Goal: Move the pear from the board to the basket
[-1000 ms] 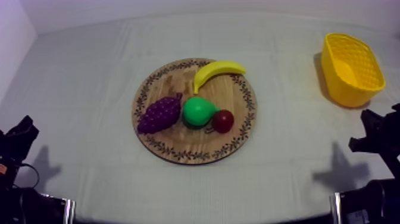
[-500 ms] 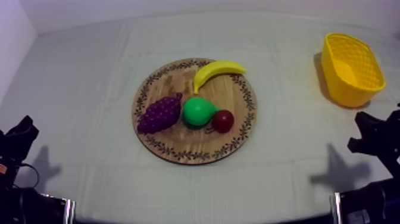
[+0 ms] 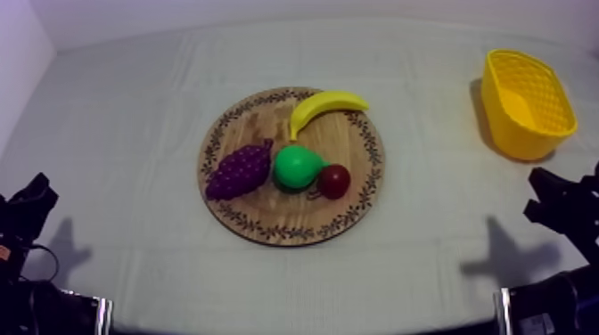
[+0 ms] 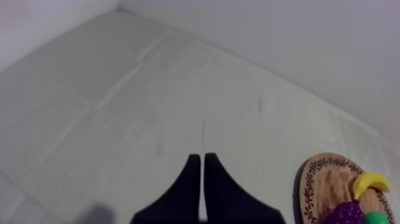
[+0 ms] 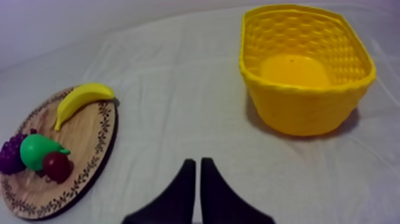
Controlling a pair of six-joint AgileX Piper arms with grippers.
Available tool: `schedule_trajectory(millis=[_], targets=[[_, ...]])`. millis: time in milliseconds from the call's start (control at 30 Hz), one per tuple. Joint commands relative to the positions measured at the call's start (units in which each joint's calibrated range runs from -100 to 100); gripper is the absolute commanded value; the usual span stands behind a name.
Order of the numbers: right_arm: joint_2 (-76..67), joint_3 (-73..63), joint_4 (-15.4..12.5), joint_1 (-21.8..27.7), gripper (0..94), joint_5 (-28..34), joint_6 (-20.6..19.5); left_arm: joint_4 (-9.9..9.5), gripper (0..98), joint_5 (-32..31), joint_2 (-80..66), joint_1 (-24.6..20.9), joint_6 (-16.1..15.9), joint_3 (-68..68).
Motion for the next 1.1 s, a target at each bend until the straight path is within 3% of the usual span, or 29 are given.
schedule_trajectory(millis=[0,267,500,667,867,1067], targets=[[0.0,-1.8,0.2,0.0,0.2,1.0,-1.3,-0.02,0.1,0.0,0.0,0.0,0.0,0.0],[2.8,-12.7,-2.1,0.7,0.2,2.4,1.6,-0.02,0.1,0.0,0.0,0.0,0.0,0.0],[20.2,-29.4,-5.3,-0.4,0.3,2.9,4.1,-0.02,0.1,0.0,0.0,0.0,0.0,0.0],[33.4,-40.3,-3.7,-6.5,0.3,3.4,5.0,-0.02,0.1,0.0,0.0,0.0,0.0,0.0],[49.5,-52.6,-1.4,-14.3,0.4,11.5,7.1,-0.02,0.1,0.0,0.0,0.0,0.0,0.0],[63.0,-62.4,-6.9,-15.6,0.5,22.3,18.8,-0.02,0.1,0.0,0.0,0.0,0.0,0.0]])
